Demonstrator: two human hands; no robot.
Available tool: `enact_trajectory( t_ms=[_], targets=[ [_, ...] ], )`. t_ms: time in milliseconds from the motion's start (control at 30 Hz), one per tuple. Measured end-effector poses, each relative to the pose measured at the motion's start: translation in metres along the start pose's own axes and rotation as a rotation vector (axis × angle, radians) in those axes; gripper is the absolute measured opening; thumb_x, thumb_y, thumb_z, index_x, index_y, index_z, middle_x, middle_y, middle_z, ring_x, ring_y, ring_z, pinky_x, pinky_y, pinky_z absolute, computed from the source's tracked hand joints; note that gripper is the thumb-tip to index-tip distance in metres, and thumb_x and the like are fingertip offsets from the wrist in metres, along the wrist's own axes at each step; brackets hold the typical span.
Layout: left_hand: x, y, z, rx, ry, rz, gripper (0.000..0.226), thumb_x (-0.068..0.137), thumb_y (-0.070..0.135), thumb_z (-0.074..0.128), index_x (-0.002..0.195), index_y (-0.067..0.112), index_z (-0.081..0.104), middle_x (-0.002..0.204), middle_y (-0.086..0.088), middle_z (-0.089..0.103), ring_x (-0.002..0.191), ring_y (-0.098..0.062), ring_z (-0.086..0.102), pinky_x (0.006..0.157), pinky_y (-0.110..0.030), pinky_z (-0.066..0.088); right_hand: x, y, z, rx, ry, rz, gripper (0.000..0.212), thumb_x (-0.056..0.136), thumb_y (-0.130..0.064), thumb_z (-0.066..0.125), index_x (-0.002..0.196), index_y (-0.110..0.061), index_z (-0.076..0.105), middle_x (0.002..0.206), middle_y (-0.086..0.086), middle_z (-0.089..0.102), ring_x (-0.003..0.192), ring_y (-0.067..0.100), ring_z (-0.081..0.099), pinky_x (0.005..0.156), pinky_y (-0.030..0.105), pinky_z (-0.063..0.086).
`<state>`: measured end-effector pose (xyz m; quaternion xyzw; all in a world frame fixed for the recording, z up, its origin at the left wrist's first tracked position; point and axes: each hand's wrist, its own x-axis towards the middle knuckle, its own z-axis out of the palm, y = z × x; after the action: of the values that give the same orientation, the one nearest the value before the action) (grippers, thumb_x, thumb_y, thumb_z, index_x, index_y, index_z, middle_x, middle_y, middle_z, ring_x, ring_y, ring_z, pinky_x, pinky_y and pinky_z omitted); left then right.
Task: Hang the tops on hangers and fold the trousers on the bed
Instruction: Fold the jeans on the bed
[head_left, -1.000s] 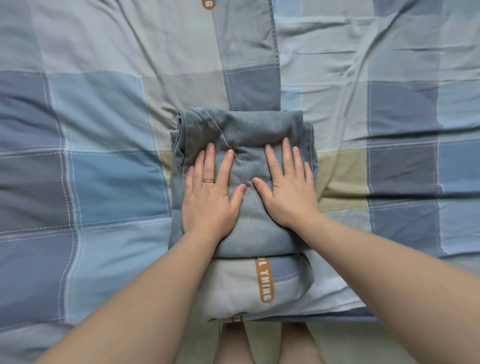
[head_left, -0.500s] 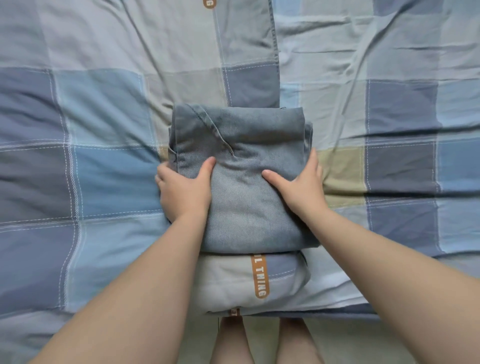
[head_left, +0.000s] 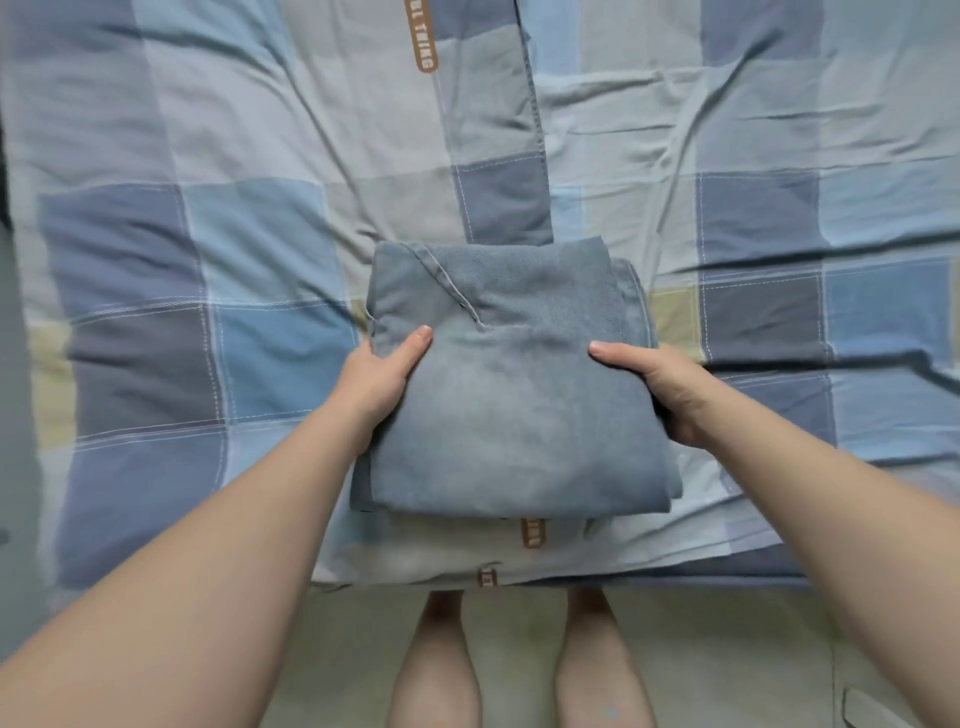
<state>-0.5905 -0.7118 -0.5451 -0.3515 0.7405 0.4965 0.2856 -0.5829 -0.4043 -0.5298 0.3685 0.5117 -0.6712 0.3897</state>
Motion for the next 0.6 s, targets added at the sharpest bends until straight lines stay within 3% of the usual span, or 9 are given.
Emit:
enact_trajectory(
  t_ms=[167,367,433,600],
  targets=[
    [-0.074,0.006,-0.016,-0.019,-0.081,0.004,0.064,0.075,0.062,0.075,0.127,0.024,0.068,0.119,0.008,0.073,0.110,-0.016,0.068,0.104,-0.041,0.051,-0.090,0.007,0.013,0.090,0.118,-0.014,0.052,0.072,-0.022,0.079,0.119,-0.002,0.068,0.105,0.016,0.075,0.085,0.029,0.075,0.066,0.036,0.060],
    [-0.172,0.035,-0.043,-0.019,-0.166,0.061,0.060,0.075,0.059,0.077,0.123,0.023,0.069,0.112,0.011,0.075,0.103,-0.010,0.070,0.094,-0.033,0.054,-0.220,0.028,0.034,0.215,0.316,-0.065,0.057,0.081,-0.020,0.079,0.131,0.000,0.057,0.117,0.021,0.071,0.104,0.037,0.071,0.089,0.053,0.058],
    [-0.201,0.049,-0.047,-0.004,-0.211,0.109,0.060,0.076,0.058,0.076,0.124,0.023,0.069,0.113,0.012,0.074,0.103,-0.009,0.069,0.093,-0.031,0.053,-0.262,0.035,0.038,0.275,0.362,-0.093,0.055,0.083,-0.020,0.078,0.130,0.000,0.059,0.119,0.021,0.070,0.104,0.038,0.070,0.089,0.053,0.058],
    [-0.263,0.083,-0.041,0.064,-0.316,0.232,0.024,0.087,0.045,0.075,0.105,0.030,0.071,0.098,0.024,0.075,0.089,0.008,0.069,0.078,-0.019,0.050,-0.351,0.053,0.037,0.443,0.445,-0.226,0.038,0.086,-0.022,0.075,0.117,0.000,0.069,0.109,0.018,0.075,0.095,0.033,0.074,0.078,0.043,0.061]
  ],
)
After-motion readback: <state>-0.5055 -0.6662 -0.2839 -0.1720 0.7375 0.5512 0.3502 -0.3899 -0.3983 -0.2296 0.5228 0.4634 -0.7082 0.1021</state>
